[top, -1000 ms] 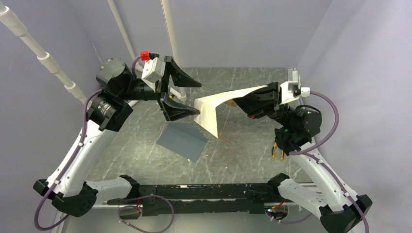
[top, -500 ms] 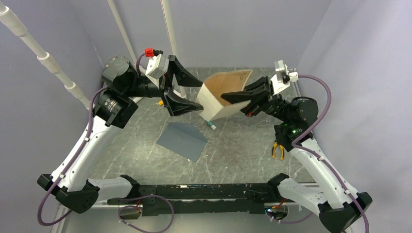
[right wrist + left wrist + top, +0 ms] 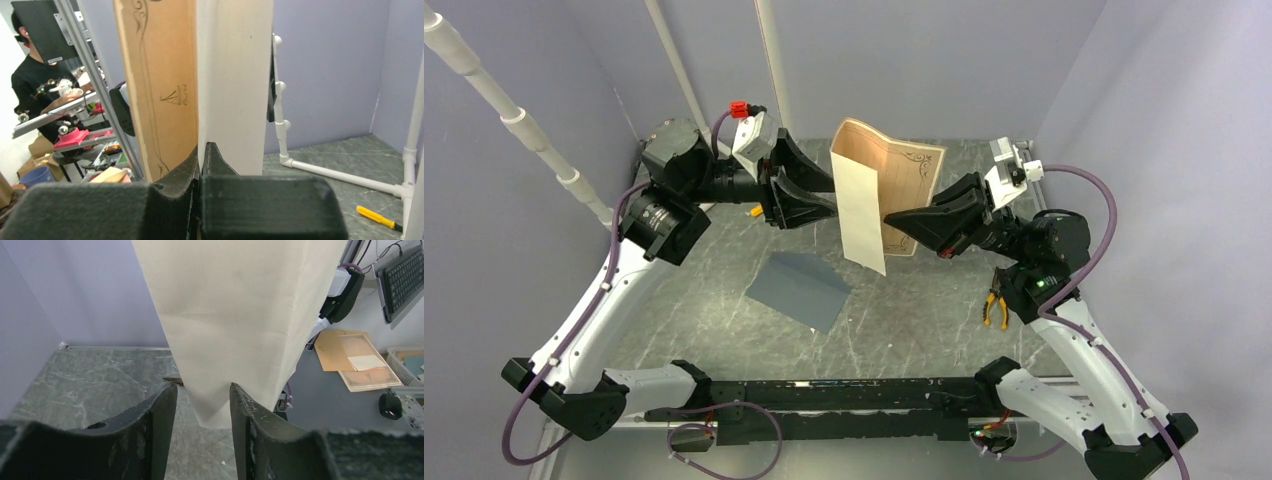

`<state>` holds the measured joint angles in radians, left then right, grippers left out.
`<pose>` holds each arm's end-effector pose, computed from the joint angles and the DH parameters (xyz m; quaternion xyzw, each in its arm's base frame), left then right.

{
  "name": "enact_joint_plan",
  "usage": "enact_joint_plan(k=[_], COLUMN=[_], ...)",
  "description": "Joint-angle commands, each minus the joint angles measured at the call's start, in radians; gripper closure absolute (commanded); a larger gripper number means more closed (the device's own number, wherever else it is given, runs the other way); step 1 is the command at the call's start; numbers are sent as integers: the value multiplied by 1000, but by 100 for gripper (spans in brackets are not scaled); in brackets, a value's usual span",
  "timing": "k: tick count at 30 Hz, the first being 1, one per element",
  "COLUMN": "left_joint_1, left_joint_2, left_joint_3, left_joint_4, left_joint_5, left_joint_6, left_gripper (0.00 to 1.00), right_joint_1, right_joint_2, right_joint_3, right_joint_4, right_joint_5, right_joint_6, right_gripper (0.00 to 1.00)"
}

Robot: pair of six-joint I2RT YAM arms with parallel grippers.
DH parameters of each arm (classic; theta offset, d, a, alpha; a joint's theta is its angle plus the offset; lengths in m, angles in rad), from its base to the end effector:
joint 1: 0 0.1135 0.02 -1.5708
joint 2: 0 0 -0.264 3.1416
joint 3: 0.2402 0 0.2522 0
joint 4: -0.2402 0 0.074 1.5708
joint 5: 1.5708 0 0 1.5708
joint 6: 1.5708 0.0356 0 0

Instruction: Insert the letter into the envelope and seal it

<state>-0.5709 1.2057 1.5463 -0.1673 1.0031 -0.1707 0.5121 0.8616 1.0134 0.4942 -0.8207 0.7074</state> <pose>0.1759 -0.1486 0.5145 0.4729 0.4796 -0.5315 0.5137 0.1264 0.1009 0.4694 -0.3154 0.4419 0.6159 0.5709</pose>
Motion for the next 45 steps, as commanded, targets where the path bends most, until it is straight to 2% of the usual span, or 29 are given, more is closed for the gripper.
enact_joint_plan(k=[1, 4, 8, 10, 13, 16, 18, 25, 32, 37, 39, 42, 43, 45], left_joint_1=[-4, -3, -5, -4, -4, -4, -4, -4, -4, -4, -3, -5, -4, -5], left_joint_2=[-3, -7, -31, -34, -31, -25, -24, -29, -25, -21, -24, -25, -23, -19], left_joint_3=[-15, -43, -83, -84, -83, -93, -101, -117, -131, -121, -122, -129, -131, -122], left_joint_4=[69, 151, 273, 285, 285, 339, 375, 478, 513, 456, 435, 442, 446, 402], left_joint_5=[83, 141, 175, 189, 199, 223, 238, 299, 298, 281, 268, 258, 251, 231], left_joint_6=[-95, -182, -266, -278, -287, -339, -370, -466, -496, -449, -429, -431, -437, -417], left_gripper=[51, 46, 27, 26, 37, 56, 62, 59, 75, 90, 97, 97, 98, 97], right_joint_1=[2, 2, 2, 2, 2, 2, 2, 2, 2, 2, 2, 2, 2, 2], right_joint_2=[-4, -7, -2, 3, 10, 10, 9, 11, 27, 24, 17, -6, -20, -49], right_joint_3=[-16, -29, -38, -43, -49, -58, -62, -77, -72, -70, -69, -38, -24, 2], right_joint_4=[61, 98, 148, 180, 231, 255, 264, 327, 345, 321, 286, 98, 4, -183], right_joint_5=[-65, -78, -97, -106, -120, -118, -118, -130, -133, -133, -129, -127, -119, -81], right_joint_6=[-2, 8, 31, 50, 84, 88, 85, 76, 78, 62, 44, -71, -143, -309], right_gripper=[100, 100, 100, 100, 100, 100, 100, 100, 100, 100, 100, 100, 91, 63])
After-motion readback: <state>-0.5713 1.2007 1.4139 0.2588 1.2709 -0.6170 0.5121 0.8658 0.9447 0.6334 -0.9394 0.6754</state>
